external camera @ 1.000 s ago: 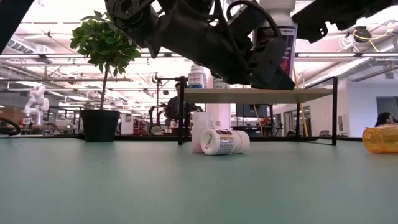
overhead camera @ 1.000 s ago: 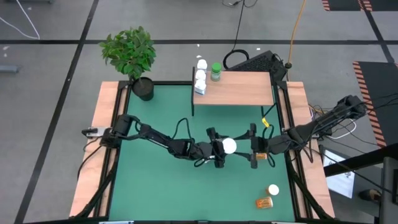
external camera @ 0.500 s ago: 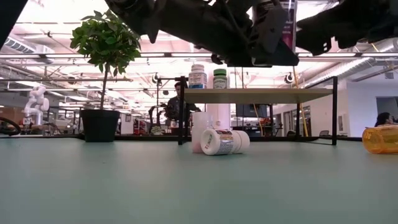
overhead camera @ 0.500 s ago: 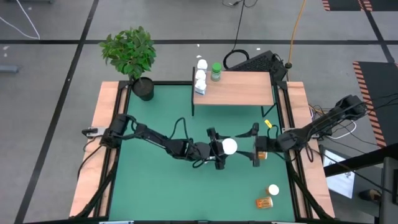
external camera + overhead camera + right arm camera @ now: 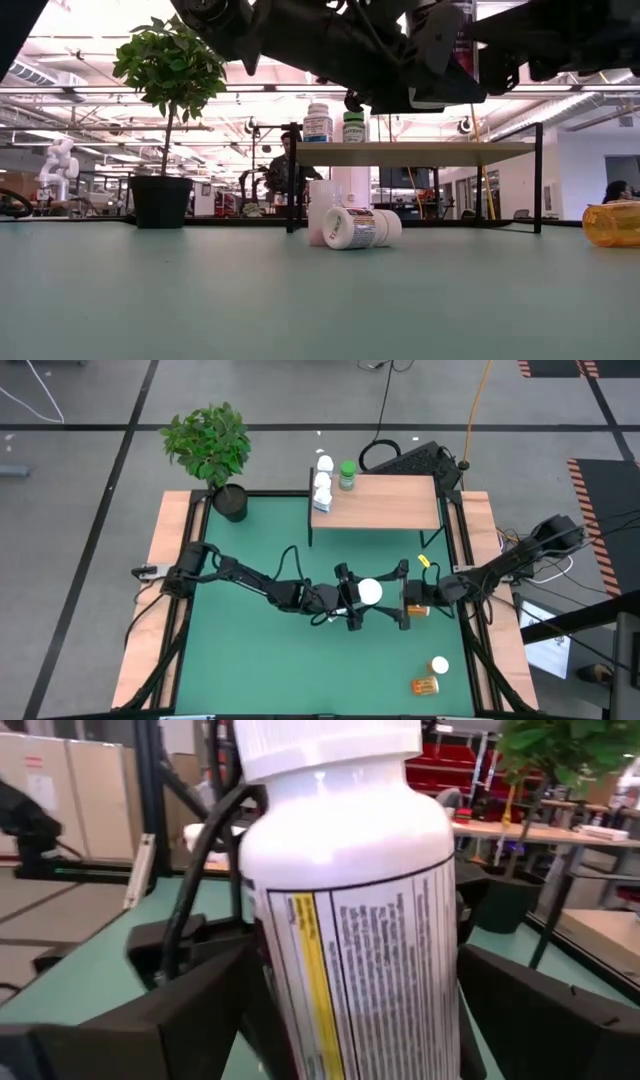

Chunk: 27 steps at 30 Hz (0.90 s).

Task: Pick and place medicine bottles onto shelf by color
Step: Put the white and violet pill bottle on the shelf

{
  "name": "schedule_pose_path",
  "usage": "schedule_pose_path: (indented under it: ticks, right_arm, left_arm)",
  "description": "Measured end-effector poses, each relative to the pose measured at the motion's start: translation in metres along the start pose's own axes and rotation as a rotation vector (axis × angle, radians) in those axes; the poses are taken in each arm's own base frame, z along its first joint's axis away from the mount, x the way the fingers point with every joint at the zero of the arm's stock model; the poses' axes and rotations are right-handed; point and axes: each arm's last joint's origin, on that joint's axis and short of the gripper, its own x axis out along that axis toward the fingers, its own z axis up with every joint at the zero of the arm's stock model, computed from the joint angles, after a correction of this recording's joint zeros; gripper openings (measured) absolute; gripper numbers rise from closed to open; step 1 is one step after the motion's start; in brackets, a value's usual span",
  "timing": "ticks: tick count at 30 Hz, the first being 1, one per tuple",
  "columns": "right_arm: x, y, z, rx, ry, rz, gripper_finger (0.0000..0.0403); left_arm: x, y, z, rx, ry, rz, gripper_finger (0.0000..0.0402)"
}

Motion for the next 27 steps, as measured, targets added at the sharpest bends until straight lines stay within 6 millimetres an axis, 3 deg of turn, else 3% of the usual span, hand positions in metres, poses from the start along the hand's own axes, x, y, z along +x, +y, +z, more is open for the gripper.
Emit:
schedule_pose_path:
  ticks: [7,16,21,27]
  right_arm:
    - [0.009,-0.001,-0.005,-0.004,0.041,-0.021,0.0318]
    - [0.01,-0.003,-0.005,-0.002,0.041,-0.022,0.028]
    - [0.008,-0.004,-0.003,-0.035,0.049,-0.018,0.0278]
    - [0.0,-0.007,0.006,-0.034,0.034,-0.003,0.0278]
  left_arm:
    - [0.0,0.0,-0.003,0.0,0.013,0.001,0.0314]
    - [0.001,0.0,-0.003,-0.005,0.012,0.004,0.031]
    - [-0.003,-0.002,-0.004,0.02,0.068,-0.009,0.0352]
    - [-0.025,0.0,0.016,0.055,0.163,-0.036,0.0395]
